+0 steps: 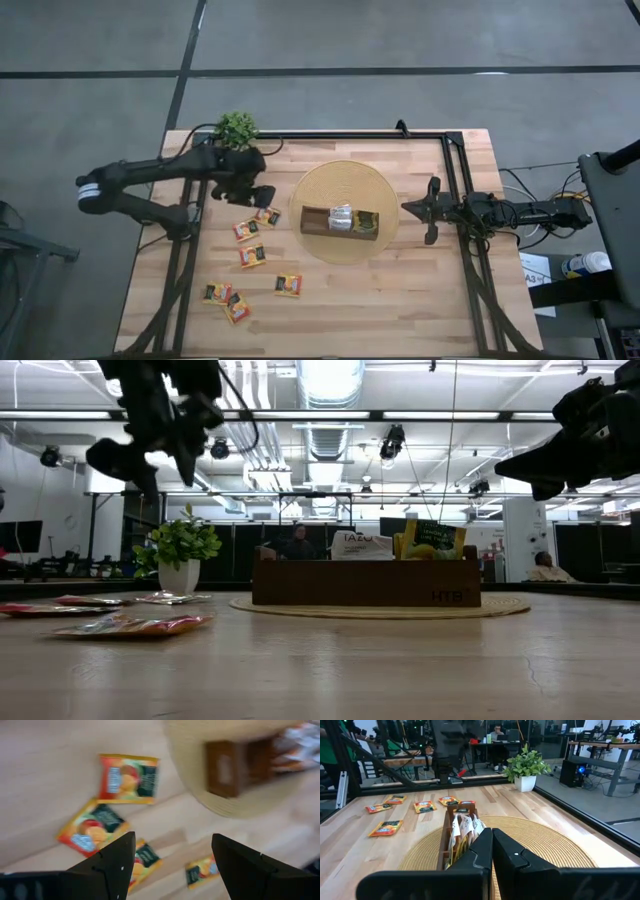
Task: Pick & Place Tea
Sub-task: Put the orange tea bag into the left section of the wooden organizer
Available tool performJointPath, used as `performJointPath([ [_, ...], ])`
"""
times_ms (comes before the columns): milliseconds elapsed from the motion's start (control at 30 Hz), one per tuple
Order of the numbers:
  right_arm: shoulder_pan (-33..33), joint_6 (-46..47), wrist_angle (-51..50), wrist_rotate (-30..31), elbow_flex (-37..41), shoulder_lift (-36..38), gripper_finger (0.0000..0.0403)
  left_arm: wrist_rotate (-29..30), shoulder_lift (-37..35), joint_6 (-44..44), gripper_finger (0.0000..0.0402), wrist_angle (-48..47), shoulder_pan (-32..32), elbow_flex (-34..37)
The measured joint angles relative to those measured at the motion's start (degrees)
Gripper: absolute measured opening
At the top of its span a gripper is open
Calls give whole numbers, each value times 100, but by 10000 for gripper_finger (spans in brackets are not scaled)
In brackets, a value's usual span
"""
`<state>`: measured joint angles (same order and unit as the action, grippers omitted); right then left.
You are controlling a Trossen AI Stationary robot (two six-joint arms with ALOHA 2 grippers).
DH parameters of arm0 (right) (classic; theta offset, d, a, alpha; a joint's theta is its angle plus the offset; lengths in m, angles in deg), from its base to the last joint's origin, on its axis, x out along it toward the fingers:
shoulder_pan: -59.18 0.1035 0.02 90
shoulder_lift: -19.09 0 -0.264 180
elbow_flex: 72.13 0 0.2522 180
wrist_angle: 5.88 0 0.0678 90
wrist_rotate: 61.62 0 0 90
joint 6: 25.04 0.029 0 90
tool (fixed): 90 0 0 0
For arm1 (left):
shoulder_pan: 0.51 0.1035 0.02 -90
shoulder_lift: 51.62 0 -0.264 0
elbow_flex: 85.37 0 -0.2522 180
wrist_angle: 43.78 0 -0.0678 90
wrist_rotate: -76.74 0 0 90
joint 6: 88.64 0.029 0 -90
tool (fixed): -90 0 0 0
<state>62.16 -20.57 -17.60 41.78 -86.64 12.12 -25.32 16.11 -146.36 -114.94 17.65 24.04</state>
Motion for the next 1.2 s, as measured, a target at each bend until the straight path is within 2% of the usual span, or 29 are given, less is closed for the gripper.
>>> performJointPath([
  [167,0,-2,0,0,0,0,8,191,523,19,257,-130,382,1],
  [433,0,-2,0,1,0,1,9,536,1476,485,257,-162,409,1],
  [667,0,-2,0,0,-2,1,8,1359,1997,798,257,15,354,2],
  [900,0,-2,0,0,-2,2,9,1338,2139,867,257,494,335,1],
  [1067,0,-2,0,0,-2,2,9,856,2332,813,257,506,303,1],
  [1200,0,-2,0,0,-2,2,9,806,2538,811,257,588,196,11],
])
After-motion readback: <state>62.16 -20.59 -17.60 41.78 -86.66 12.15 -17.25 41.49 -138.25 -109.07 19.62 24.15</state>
